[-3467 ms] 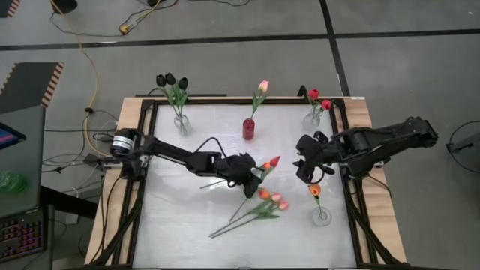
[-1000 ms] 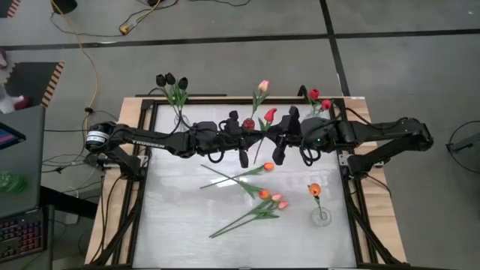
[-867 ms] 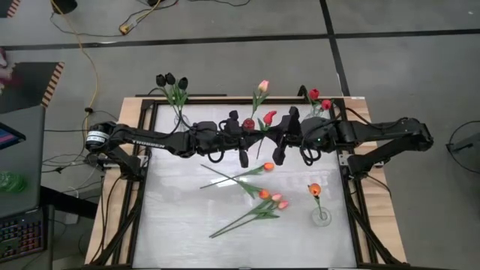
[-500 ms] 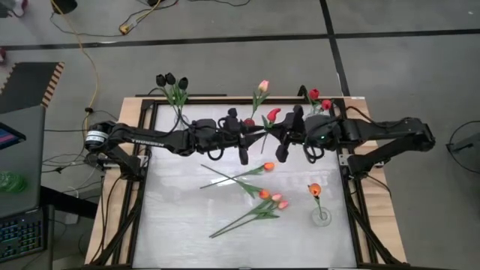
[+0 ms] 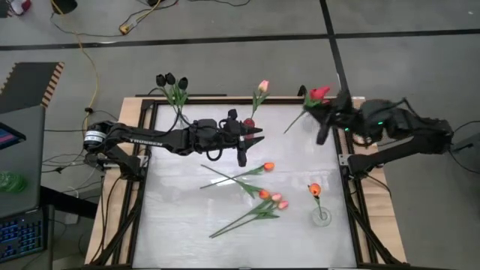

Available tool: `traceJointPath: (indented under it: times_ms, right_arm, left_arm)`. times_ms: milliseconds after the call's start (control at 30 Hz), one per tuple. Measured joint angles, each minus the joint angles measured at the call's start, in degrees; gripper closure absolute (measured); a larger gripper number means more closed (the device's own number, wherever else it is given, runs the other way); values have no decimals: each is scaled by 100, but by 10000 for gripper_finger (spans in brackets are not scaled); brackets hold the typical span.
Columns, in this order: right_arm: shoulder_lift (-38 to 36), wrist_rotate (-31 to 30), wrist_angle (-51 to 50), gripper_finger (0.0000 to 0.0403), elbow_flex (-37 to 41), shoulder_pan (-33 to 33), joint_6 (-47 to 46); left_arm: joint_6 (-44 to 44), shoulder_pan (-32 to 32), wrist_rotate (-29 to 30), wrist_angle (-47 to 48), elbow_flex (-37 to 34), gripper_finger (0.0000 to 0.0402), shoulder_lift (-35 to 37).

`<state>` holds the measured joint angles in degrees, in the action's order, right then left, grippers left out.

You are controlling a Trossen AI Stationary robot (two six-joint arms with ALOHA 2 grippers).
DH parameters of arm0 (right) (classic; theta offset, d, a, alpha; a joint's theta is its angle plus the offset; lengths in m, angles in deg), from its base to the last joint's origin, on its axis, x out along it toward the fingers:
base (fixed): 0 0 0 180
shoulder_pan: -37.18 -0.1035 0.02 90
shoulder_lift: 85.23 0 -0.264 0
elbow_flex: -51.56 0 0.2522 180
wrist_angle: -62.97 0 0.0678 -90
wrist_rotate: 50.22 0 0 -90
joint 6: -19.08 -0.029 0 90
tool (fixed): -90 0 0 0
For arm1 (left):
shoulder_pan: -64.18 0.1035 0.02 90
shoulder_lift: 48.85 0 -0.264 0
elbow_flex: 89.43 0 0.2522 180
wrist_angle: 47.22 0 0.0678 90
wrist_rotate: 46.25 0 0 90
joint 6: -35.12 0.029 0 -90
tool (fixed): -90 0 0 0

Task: Sort flowers into vase by color
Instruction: Put the red flower into the top right transparent vase

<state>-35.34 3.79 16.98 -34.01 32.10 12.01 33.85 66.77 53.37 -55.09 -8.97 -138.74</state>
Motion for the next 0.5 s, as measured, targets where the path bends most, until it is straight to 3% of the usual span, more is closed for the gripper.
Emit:
traceJointPath:
  times_ms: [500]
  right_arm:
    - [-1131, -349, 1214, 369, 0, -2, 912]
  left_arm:
    - [-98, 0, -13, 168, 0, 295, -11]
